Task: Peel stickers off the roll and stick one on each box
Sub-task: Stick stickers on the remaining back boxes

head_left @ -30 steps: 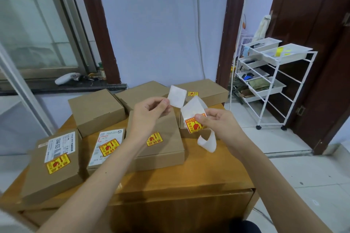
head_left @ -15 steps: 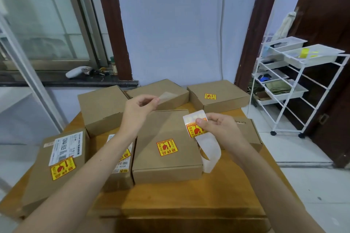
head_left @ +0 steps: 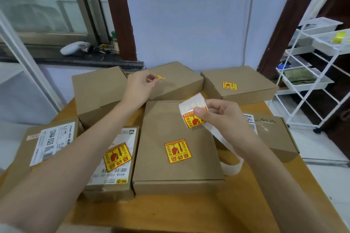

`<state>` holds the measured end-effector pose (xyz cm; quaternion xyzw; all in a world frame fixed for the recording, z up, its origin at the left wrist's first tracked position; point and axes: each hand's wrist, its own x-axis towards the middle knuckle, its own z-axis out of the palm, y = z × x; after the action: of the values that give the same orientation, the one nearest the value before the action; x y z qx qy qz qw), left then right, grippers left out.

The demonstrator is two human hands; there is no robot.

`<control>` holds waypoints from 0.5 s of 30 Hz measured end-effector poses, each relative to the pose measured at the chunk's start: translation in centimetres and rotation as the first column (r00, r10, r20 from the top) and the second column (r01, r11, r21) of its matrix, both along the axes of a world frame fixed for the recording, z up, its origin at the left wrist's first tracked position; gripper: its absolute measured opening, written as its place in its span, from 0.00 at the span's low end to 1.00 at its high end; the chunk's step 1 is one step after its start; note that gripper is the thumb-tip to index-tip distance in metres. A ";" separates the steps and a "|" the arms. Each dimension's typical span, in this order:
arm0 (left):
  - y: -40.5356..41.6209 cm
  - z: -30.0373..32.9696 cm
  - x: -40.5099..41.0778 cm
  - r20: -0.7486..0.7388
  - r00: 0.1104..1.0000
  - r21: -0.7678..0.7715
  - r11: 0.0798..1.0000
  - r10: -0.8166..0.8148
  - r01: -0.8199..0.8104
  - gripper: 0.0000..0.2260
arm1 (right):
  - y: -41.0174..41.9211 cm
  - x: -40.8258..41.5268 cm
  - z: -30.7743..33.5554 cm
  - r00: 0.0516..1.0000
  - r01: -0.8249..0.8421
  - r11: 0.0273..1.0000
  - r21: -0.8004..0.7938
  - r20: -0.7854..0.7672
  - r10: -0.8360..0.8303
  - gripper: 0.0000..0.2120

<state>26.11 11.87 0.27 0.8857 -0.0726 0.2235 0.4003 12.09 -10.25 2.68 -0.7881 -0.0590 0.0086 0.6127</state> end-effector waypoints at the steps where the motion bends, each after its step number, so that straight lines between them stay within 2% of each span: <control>1: 0.0 -0.2 0.7 0.010 1.000 0.033 0.999 0.020 -0.020 0.05 | 0.0 0.2 -0.2 1.000 -0.006 1.000 0.000 -0.003 0.006 0.08; 4: 0.2 -1.0 2.3 0.007 0.997 0.110 0.991 0.082 -0.082 0.06 | 0.1 0.7 -0.4 1.000 -0.028 1.000 0.003 -0.008 0.028 0.07; 6: 0.4 -1.7 2.9 -0.019 0.994 0.247 0.963 0.112 -0.104 0.07 | 0.2 0.9 -0.6 0.999 -0.038 0.999 0.005 -0.010 0.038 0.08; 8: 0.4 -2.2 3.0 -0.078 0.991 0.390 0.918 0.111 -0.072 0.08 | 0.1 1.0 -0.7 0.999 -0.038 0.999 -0.001 -0.011 0.038 0.10; 10: 0.2 -2.1 2.9 -0.122 0.987 0.449 0.893 0.106 -0.040 0.09 | 0.1 0.9 -0.8 0.999 -0.040 0.999 0.001 -0.013 0.040 0.11; 13: 0.0 -1.7 2.8 -0.102 0.993 0.563 0.826 0.064 0.004 0.12 | 0.2 0.9 -0.9 0.999 -0.030 0.999 0.009 -0.023 0.031 0.07; 15: -0.2 -1.8 2.5 -0.169 0.986 0.581 0.806 -0.018 0.114 0.15 | 0.1 0.8 -0.8 0.999 -0.022 1.000 0.015 -0.028 0.022 0.06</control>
<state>28.62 11.64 -1.51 0.9776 -0.1377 0.1065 0.1181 12.91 -10.13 1.84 -0.7826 -0.0590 0.0260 0.6192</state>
